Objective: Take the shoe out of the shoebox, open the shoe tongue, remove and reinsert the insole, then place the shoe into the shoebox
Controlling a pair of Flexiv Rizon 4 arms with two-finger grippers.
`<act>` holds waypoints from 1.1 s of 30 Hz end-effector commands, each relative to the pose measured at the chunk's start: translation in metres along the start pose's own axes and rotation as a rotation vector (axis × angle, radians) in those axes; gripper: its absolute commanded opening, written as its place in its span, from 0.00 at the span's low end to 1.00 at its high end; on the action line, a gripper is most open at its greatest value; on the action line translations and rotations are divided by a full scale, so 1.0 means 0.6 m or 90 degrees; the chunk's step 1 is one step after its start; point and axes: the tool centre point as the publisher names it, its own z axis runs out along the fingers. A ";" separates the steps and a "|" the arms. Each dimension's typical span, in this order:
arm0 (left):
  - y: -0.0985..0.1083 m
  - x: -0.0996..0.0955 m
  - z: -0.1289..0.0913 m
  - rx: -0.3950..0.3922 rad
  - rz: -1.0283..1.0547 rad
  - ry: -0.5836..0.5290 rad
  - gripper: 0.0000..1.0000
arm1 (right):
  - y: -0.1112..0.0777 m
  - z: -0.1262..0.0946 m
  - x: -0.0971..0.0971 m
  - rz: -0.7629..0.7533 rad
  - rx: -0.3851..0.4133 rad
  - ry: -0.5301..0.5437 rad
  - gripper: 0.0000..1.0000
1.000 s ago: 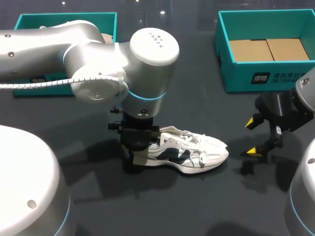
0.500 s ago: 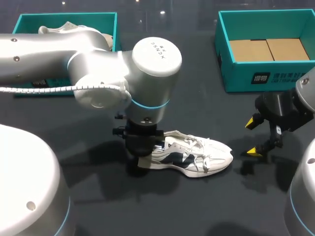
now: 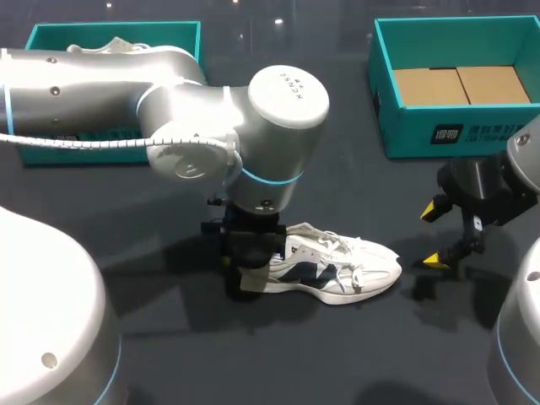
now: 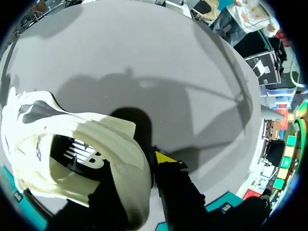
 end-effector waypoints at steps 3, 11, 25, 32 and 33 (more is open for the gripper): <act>-0.003 -0.006 0.008 -0.005 0.004 0.003 0.00 | 0.000 0.000 0.003 0.000 0.002 -0.002 1.00; -0.007 0.006 -0.004 -0.020 0.016 -0.024 0.71 | 0.000 0.000 0.003 0.000 0.002 -0.002 1.00; -0.016 0.066 -0.109 0.006 -0.019 -0.198 1.00 | 0.000 0.000 0.003 0.000 0.002 -0.002 1.00; -0.014 0.101 -0.138 0.150 -0.089 -0.322 1.00 | 0.000 0.000 0.003 0.000 0.002 -0.002 1.00; -0.017 0.109 -0.141 0.175 -0.087 -0.345 1.00 | 0.000 0.000 0.003 0.000 0.002 -0.002 1.00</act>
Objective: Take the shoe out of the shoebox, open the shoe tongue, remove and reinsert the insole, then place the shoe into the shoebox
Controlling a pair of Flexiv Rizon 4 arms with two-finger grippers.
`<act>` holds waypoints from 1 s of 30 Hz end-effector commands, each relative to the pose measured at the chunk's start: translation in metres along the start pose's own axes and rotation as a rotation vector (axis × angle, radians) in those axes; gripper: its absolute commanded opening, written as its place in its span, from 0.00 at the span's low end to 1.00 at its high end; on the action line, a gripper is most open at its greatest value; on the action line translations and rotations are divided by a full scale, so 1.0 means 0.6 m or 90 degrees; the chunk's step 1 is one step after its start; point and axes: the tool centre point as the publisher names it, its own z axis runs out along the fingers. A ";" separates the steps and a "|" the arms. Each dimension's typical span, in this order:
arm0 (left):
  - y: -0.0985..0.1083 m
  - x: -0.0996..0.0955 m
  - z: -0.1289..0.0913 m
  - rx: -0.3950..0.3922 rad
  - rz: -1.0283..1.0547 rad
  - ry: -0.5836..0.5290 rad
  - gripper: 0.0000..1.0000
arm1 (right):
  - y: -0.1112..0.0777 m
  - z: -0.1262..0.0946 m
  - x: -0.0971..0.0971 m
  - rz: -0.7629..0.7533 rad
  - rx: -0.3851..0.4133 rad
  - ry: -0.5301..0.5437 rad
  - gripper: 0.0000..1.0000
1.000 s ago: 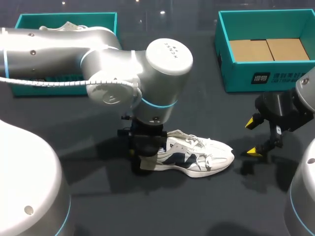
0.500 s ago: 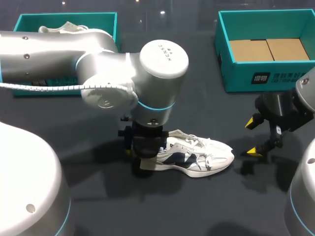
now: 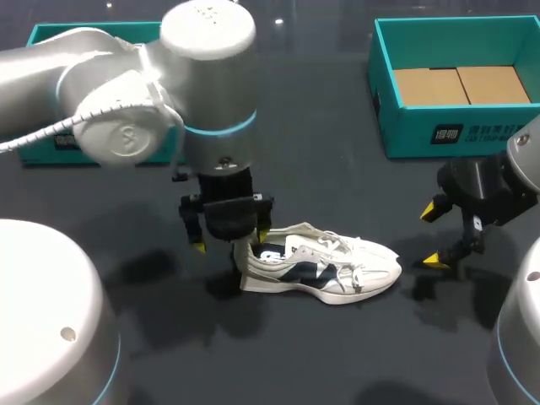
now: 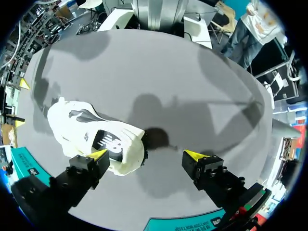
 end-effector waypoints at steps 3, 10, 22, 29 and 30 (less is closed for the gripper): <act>0.012 0.071 -0.029 0.094 -0.023 -0.181 1.00 | 0.000 0.000 0.003 0.000 0.002 -0.002 1.00; 0.012 0.071 -0.029 0.094 -0.023 -0.181 1.00 | 0.000 0.000 0.003 0.000 0.002 -0.002 1.00; 0.046 0.110 0.004 0.199 -0.368 -0.299 1.00 | 0.000 0.000 0.003 0.000 0.002 -0.002 1.00; 0.049 0.116 -0.001 0.163 -0.399 -0.302 1.00 | 0.000 0.000 0.003 0.000 0.002 -0.002 1.00; 0.049 0.116 -0.001 0.163 -0.399 -0.302 1.00 | 0.000 0.000 0.003 0.000 0.002 -0.002 1.00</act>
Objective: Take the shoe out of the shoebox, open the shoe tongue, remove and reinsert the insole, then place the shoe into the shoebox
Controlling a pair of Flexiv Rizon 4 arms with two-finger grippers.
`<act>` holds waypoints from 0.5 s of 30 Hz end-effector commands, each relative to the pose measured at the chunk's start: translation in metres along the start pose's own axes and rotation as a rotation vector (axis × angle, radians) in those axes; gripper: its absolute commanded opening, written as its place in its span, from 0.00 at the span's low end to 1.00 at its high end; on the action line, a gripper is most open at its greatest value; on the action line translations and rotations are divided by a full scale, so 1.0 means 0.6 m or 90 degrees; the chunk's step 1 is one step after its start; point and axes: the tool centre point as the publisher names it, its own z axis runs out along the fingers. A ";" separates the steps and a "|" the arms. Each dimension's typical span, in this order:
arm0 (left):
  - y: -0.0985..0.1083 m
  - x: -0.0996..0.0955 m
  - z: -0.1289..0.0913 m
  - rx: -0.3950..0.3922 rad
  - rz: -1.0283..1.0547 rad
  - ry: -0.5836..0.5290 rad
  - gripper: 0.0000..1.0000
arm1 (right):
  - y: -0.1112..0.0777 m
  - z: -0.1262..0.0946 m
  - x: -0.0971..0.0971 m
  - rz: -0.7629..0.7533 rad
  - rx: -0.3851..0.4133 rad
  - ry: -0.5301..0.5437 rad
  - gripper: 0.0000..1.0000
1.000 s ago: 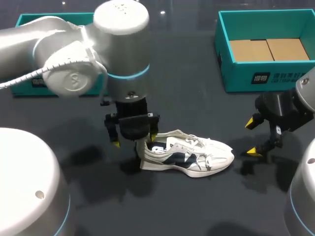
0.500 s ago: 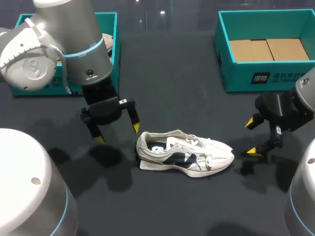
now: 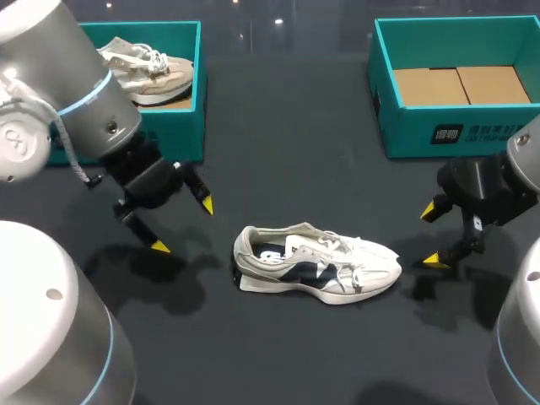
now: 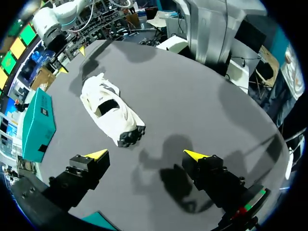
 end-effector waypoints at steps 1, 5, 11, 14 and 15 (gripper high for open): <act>-0.003 0.009 0.002 0.001 -0.078 -0.112 1.00 | 0.000 0.000 0.003 0.000 0.002 -0.002 1.00; 0.002 0.012 0.018 0.027 -0.125 -0.120 1.00 | 0.000 0.000 0.003 0.000 0.002 -0.002 1.00; 0.019 0.036 0.047 0.116 -0.192 -0.155 1.00 | 0.000 0.000 0.003 0.000 0.002 -0.002 1.00; 0.035 0.045 0.051 0.171 -0.214 -0.177 1.00 | 0.000 0.000 0.003 0.000 0.002 -0.002 1.00; 0.041 0.047 0.051 0.190 -0.217 -0.180 1.00 | 0.000 0.000 0.003 0.000 0.002 -0.002 1.00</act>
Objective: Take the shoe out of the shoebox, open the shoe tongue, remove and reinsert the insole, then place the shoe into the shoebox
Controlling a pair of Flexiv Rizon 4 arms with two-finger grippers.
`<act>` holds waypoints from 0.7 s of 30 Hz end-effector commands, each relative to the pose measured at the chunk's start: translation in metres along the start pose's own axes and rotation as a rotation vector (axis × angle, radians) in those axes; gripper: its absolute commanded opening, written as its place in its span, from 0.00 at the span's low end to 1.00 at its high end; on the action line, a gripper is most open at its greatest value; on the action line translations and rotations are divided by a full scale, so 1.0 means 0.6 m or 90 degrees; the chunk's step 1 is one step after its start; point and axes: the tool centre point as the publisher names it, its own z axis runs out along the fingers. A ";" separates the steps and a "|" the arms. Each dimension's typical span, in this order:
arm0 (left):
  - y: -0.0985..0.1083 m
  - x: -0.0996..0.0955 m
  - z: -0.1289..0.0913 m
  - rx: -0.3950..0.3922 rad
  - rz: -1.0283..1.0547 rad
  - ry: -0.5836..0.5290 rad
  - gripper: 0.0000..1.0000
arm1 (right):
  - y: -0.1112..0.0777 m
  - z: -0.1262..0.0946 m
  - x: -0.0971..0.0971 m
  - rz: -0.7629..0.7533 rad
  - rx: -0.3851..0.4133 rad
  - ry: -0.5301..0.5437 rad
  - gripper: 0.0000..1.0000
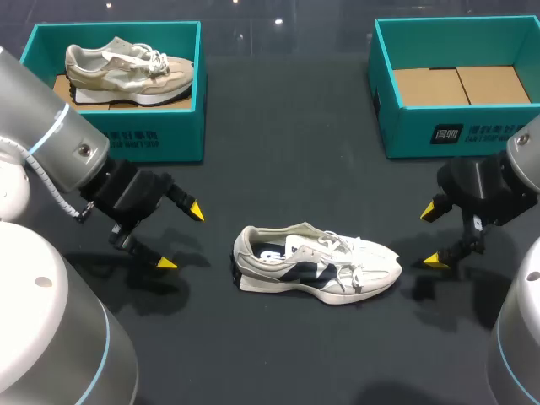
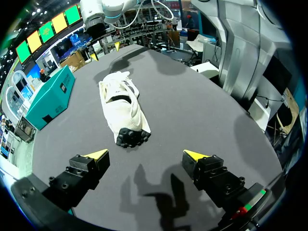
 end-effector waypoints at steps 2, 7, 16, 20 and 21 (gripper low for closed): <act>0.045 0.003 0.002 0.101 -0.018 -0.049 1.00 | 0.000 0.000 0.003 0.000 0.002 -0.002 1.00; 0.046 0.002 -0.002 0.100 -0.023 -0.034 1.00 | 0.000 0.000 0.003 0.000 0.002 -0.002 1.00; 0.051 0.007 0.010 0.122 -0.036 -0.050 1.00 | 0.000 0.000 0.003 0.000 0.002 -0.002 1.00; 0.060 0.019 0.023 0.169 -0.079 -0.091 1.00 | 0.000 0.000 0.003 0.000 0.002 -0.002 1.00; 0.061 0.023 0.026 0.174 -0.083 -0.096 1.00 | 0.000 0.000 0.003 0.000 0.002 -0.002 1.00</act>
